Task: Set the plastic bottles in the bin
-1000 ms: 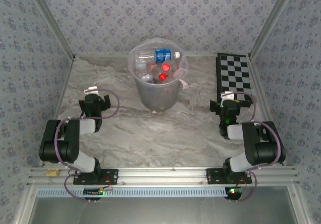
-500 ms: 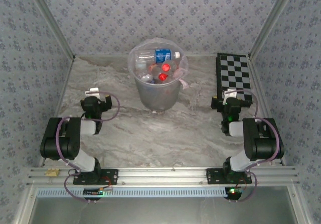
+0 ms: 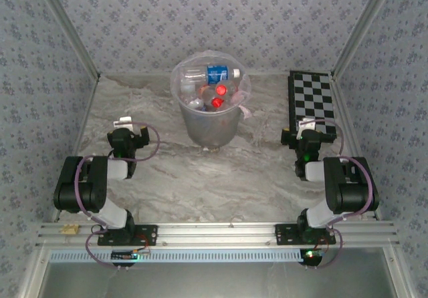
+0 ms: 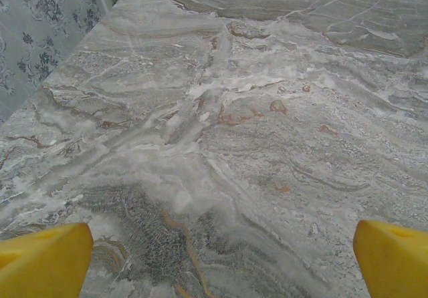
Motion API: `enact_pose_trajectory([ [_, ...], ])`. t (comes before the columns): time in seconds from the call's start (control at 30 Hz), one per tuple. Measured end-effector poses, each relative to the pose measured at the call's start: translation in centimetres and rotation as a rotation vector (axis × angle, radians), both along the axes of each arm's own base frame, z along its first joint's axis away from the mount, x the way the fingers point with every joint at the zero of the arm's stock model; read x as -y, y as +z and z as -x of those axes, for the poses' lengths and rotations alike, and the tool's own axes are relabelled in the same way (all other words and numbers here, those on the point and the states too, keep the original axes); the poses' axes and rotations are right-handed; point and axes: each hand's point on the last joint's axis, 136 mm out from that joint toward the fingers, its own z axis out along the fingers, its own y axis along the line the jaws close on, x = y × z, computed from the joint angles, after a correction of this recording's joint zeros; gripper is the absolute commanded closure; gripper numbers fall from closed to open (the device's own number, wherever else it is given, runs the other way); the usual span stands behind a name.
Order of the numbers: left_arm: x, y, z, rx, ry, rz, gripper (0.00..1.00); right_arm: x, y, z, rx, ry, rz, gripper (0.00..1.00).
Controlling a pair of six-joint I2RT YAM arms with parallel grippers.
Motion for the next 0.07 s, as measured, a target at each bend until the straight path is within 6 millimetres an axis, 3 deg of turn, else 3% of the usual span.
enact_pose_trajectory([
  [0.07,0.0,0.0,0.0,0.0,0.0,0.0,0.0,0.0,-0.03,0.01,-0.001,0.0,0.0,0.0],
])
